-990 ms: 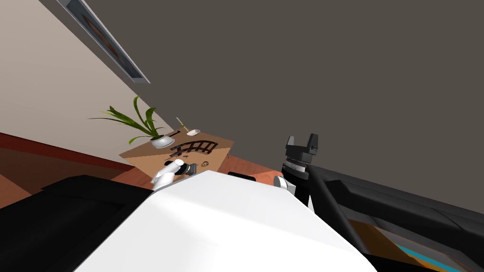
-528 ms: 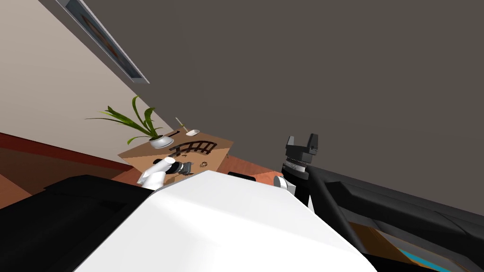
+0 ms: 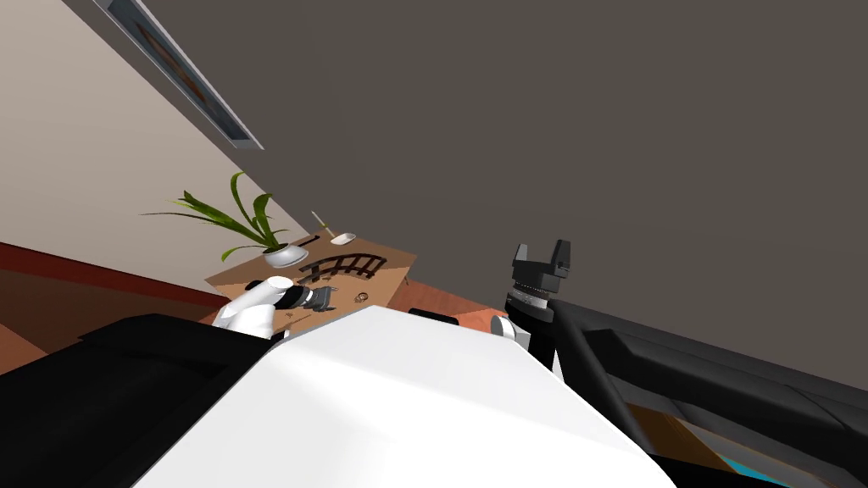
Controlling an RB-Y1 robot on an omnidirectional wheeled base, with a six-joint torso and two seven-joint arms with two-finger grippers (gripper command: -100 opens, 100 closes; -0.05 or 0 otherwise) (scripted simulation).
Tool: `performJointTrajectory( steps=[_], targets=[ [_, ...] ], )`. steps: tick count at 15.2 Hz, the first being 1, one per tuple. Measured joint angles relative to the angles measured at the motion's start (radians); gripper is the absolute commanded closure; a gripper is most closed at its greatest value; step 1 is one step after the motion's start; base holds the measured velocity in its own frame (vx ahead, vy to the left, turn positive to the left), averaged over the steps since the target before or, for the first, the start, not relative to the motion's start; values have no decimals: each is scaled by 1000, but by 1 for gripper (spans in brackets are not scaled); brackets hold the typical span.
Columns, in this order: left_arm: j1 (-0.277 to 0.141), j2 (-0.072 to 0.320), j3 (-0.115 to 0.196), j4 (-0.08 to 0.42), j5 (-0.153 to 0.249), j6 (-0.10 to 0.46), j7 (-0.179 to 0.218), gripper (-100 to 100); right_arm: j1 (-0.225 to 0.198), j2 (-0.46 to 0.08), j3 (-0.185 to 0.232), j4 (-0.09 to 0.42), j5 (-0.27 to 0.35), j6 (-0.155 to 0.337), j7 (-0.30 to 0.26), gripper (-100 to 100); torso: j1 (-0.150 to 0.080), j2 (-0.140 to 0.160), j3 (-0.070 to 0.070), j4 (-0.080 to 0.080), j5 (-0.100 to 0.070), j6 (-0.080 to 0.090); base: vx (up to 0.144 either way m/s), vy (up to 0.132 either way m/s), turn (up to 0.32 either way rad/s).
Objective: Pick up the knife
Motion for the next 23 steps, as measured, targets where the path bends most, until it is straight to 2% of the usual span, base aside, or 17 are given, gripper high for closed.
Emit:
performJointTrajectory(
  steps=[2, 4, 8, 12, 16, 20, 21, 23],
  targets=[
    [1, 17, 16, -3, 11, 21, -10, -100, 0, 0, 0, 0, 0, 0, 0, 0, 1, 0, 0, 0, 0, 0, 30, -18, -4],
    [8, 29, 32, -27, 22, 49, -10, -100, 0, 0, 0, 0, 0, 0, 0, 0, 1, 0, 0, 0, 0, 0, 30, -25, -3],
    [20, 76, 79, -48, 56, 118, -29, -100, 0, 0, 0, 0, 0, 0, 0, 0, -1, 0, 0, 0, 0, 0, 36, -34, -1],
    [13, 128, 111, -50, 80, 176, -42, -100, 0, 0, 0, 0, 0, 0, 0, 0, 0, 1, 1, 0, 0, 0, 22, -28, 3],
    [26, 163, 152, -71, 105, 234, -57, -100, 0, 0, 0, 0, 0, 0, 0, 0, 0, 2, 1, 0, 0, 0, 7, -25, 23],
    [16, 144, 137, -67, 98, 209, -59, -100, 0, 0, 0, 0, 0, 0, 0, 0, 2, 5, 3, 1, 1, 0, -25, -6, -23],
    [15, 142, 136, -67, 98, 204, -58, 100, 0, 0, 0, 0, 0, 0, 0, 0, 2, 4, 3, 1, 1, 0, 9, 0, 34],
    [21, 159, 146, -64, 103, 221, -60, 100, 0, 0, 0, 0, 0, 0, 0, 0, 2, 2, 1, 1, 1, -1, 23, 7, 36]
  ],
)
